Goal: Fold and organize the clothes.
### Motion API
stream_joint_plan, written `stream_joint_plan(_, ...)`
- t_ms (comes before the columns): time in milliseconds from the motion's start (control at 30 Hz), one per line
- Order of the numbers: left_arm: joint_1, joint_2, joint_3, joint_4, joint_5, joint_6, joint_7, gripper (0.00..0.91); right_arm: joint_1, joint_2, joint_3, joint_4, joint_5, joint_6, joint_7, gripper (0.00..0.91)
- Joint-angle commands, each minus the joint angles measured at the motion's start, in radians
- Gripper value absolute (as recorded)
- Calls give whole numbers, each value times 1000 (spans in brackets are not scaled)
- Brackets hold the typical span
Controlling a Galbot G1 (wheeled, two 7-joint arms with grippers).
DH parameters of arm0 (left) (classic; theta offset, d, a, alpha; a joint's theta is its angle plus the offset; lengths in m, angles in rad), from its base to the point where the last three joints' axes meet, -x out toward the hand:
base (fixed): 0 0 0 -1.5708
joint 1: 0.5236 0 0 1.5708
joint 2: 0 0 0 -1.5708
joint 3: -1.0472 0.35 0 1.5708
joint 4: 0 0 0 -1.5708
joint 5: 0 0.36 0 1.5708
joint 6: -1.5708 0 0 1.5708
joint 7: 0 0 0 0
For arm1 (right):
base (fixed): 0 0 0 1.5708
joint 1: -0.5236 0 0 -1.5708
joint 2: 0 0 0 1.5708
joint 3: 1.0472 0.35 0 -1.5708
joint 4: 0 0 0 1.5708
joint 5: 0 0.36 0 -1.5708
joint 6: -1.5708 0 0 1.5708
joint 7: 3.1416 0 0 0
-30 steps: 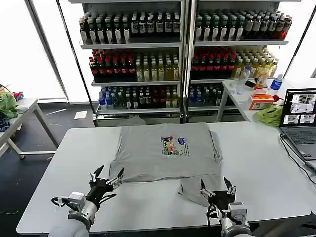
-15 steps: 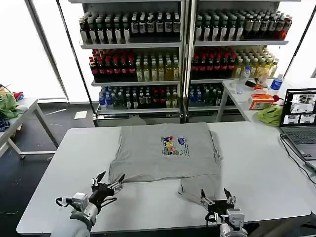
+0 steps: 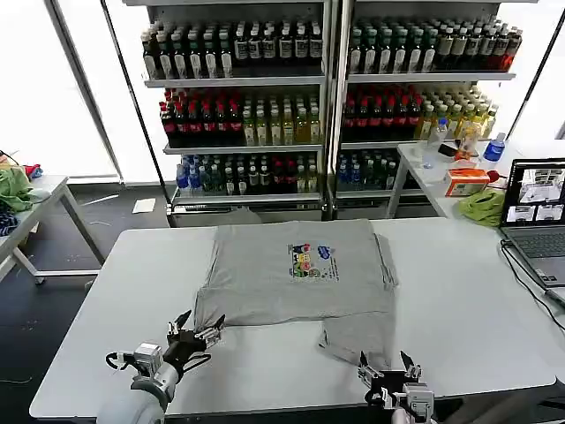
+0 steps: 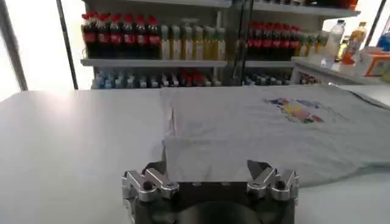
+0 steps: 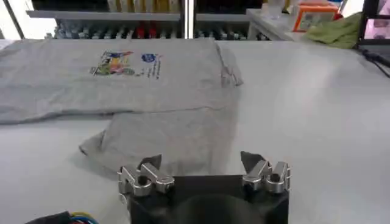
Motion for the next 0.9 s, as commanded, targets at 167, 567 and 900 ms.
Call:
stream_joint_plan(167,-3,-10,3,36,-6,-6,2,907,-4,4,-2,-8,-2,1,1,907)
stream_joint_plan(567,3,-1,-1,42,-13,-5,2,10,-10,6,-19,-34,-21,22,-15,0)
stream_joint_plan(900,20,0,8,29,-12,5,0,10,-13,7,-23,-38,-36,40,-17,0)
